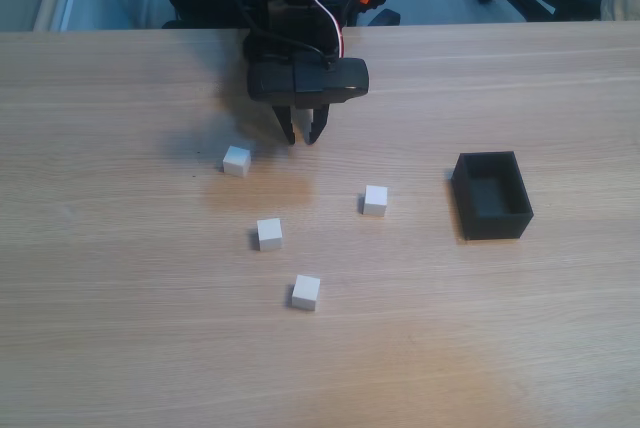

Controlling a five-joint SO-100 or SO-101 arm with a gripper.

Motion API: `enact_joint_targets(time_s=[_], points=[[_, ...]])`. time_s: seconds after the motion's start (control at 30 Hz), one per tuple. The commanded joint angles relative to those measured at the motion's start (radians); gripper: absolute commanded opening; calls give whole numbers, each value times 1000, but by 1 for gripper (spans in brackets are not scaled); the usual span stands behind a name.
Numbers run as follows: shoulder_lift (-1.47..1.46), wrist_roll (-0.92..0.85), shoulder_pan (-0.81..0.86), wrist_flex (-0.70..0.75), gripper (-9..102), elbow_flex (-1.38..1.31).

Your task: Pick blocks and place them in the box.

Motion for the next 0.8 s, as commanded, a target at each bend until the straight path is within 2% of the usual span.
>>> enact_joint_targets(time_s=[0.0, 0.77], points=[[28, -14, 63, 57, 0, 64], [28, -8, 48, 57, 0, 64]])
